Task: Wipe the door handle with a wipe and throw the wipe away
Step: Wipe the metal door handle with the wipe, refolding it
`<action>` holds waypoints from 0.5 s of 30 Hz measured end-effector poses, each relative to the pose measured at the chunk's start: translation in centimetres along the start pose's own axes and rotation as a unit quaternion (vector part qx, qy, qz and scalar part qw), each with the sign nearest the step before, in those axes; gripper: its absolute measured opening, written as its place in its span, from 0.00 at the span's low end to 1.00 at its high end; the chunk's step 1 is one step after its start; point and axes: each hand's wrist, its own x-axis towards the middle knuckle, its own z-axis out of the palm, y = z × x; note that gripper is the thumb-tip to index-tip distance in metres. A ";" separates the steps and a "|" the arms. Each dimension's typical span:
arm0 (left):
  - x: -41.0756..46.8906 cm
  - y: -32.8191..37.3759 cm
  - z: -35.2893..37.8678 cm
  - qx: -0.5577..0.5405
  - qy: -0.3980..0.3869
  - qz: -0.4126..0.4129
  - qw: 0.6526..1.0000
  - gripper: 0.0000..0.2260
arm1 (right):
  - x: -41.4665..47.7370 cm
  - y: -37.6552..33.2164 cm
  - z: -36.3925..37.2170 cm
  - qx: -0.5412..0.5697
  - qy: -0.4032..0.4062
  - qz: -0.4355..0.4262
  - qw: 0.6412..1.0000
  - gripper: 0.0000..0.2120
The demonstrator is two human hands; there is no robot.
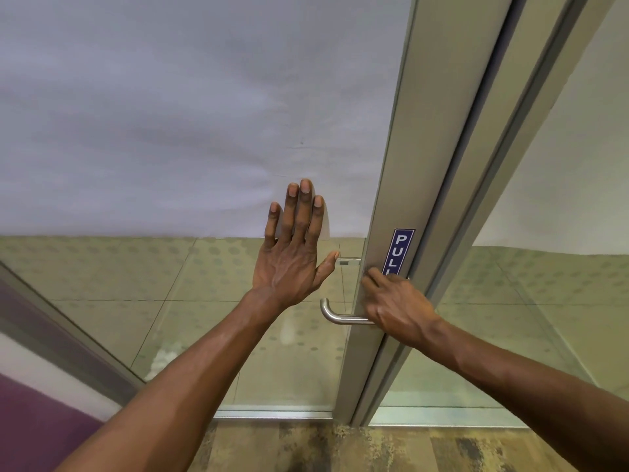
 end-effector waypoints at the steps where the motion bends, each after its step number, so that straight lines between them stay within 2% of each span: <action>1: 0.0 0.0 0.0 0.000 0.002 -0.001 1.000 0.49 | -0.5 0.2 0.1 0.014 0.016 0.025 0.999 0.06; 2: 0.0 0.1 0.0 -0.001 0.004 -0.003 1.000 0.49 | -1.0 0.4 0.2 0.033 0.031 0.052 0.998 0.06; 6: 0.1 0.3 0.1 -0.008 0.003 -0.008 1.000 0.49 | -3.3 -0.4 1.5 0.118 0.075 0.184 0.973 0.20; 7: 0.1 0.3 0.2 -0.009 0.003 -0.008 1.000 0.49 | -3.6 -0.8 2.0 0.136 0.089 0.218 0.962 0.21; 9: 0.1 0.3 0.2 -0.012 0.003 -0.007 1.000 0.49 | -3.8 -1.4 3.0 0.176 0.125 0.286 0.934 0.18; 12: 0.1 0.3 0.2 -0.015 0.002 -0.009 1.000 0.48 | -3.7 -2.3 4.2 0.268 0.179 0.384 0.865 0.08; 15: 0.0 0.3 0.1 -0.016 -0.002 -0.008 1.000 0.48 | -3.6 -3.4 4.9 0.397 0.191 0.483 0.757 0.06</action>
